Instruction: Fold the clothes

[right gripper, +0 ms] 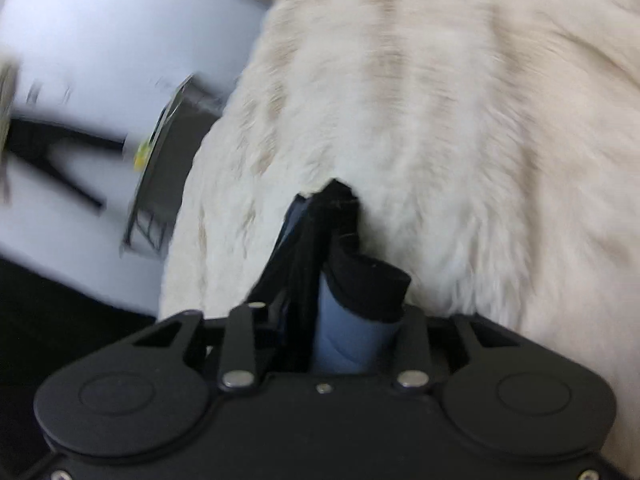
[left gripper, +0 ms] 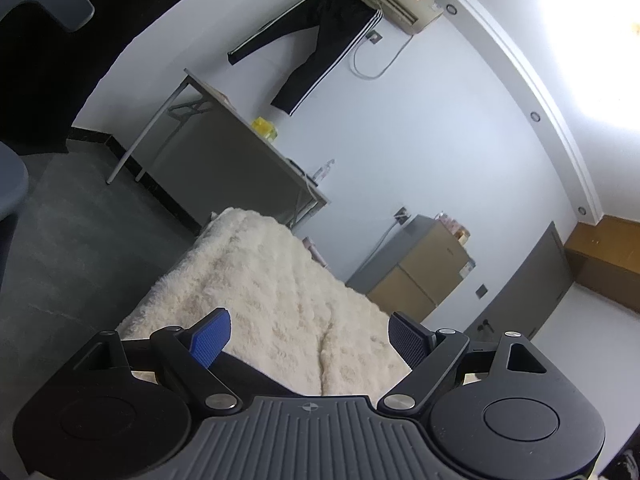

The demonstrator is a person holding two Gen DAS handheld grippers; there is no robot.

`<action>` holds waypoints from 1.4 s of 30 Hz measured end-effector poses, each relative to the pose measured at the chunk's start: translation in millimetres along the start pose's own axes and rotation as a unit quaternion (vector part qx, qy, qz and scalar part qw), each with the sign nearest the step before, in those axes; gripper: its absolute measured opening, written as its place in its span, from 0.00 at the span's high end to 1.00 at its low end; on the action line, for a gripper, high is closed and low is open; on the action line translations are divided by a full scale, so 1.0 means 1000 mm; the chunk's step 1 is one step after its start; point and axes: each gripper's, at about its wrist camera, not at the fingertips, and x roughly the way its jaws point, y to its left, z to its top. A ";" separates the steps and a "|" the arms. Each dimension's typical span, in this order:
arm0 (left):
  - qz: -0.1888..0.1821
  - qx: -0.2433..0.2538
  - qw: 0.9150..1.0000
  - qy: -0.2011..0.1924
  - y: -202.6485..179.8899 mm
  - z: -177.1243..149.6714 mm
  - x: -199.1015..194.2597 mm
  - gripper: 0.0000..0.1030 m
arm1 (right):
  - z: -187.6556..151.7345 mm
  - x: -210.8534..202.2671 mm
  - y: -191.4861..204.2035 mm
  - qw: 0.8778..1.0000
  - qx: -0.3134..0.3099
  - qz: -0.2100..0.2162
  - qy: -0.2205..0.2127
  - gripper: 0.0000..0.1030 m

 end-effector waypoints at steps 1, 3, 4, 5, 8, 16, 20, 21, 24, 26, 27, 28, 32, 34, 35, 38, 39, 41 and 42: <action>0.001 0.000 1.000 0.001 0.000 0.000 0.001 0.20 | -0.001 -0.003 0.001 1.000 0.001 -0.001 -0.001 0.49; 0.002 0.001 1.000 0.004 0.000 0.000 0.003 0.20 | -0.003 -0.004 0.000 1.000 -0.010 0.023 -0.002 0.44; 0.002 0.002 1.000 0.006 0.000 0.001 0.005 0.20 | -0.001 -0.001 -0.004 0.999 -0.005 0.035 -0.006 0.45; 0.003 0.003 1.000 0.007 0.000 0.001 0.006 0.20 | 0.000 0.003 -0.009 0.999 0.005 0.048 -0.011 0.47; 0.007 0.020 1.000 0.022 -0.006 -0.001 0.011 0.20 | 0.010 0.009 -0.018 0.997 0.053 0.060 -0.021 0.79; 0.013 0.097 0.991 0.092 -0.029 -0.017 0.041 0.19 | 0.021 -0.008 -0.033 0.992 0.110 0.068 -0.009 0.58; 0.013 0.126 0.984 0.124 -0.036 -0.028 0.050 0.19 | 0.021 0.006 -0.038 0.990 0.124 0.072 -0.003 0.58; 0.016 0.140 0.981 0.131 -0.039 -0.031 0.052 0.19 | 0.020 0.005 -0.037 0.989 0.129 0.074 0.000 0.60; 0.015 0.138 0.982 0.129 -0.039 -0.033 0.051 0.19 | 0.019 -0.008 -0.028 0.994 0.099 0.030 0.040 0.73; 0.016 0.127 0.984 0.126 -0.035 -0.033 0.051 0.19 | 0.020 -0.016 -0.025 0.996 0.070 0.005 0.060 0.80; 0.017 0.121 0.985 0.126 -0.033 -0.033 0.052 0.19 | 0.021 -0.019 -0.028 0.996 0.066 0.005 0.063 0.81; 0.018 0.117 0.985 0.126 -0.031 -0.033 0.052 0.19 | 0.022 -0.021 -0.032 0.996 0.063 0.011 0.063 0.81; 0.018 0.110 0.985 0.128 -0.030 -0.029 0.049 0.19 | 0.018 -0.026 -0.041 0.995 0.081 0.038 0.051 0.75; 0.017 0.111 0.986 0.127 -0.031 -0.028 0.047 0.19 | 0.018 -0.024 -0.042 0.993 0.093 0.066 0.038 0.52; 0.014 0.115 0.985 0.131 -0.033 -0.029 0.049 0.19 | 0.018 -0.020 -0.042 0.992 0.094 0.079 0.033 0.50; 0.006 0.129 0.981 0.142 -0.041 -0.031 0.054 0.19 | 0.022 -0.003 -0.031 0.992 0.076 0.095 0.025 0.52; 0.003 0.146 0.978 0.152 -0.049 -0.034 0.059 0.19 | 0.023 0.002 -0.027 0.993 0.065 0.096 0.027 0.62; -0.017 0.198 0.963 0.180 -0.074 -0.046 0.073 0.20 | 0.025 0.007 -0.024 0.993 0.057 0.095 0.030 0.86; -0.031 0.232 0.952 0.196 -0.089 -0.055 0.081 0.21 | 0.027 0.007 -0.025 0.993 0.062 0.097 0.031 0.88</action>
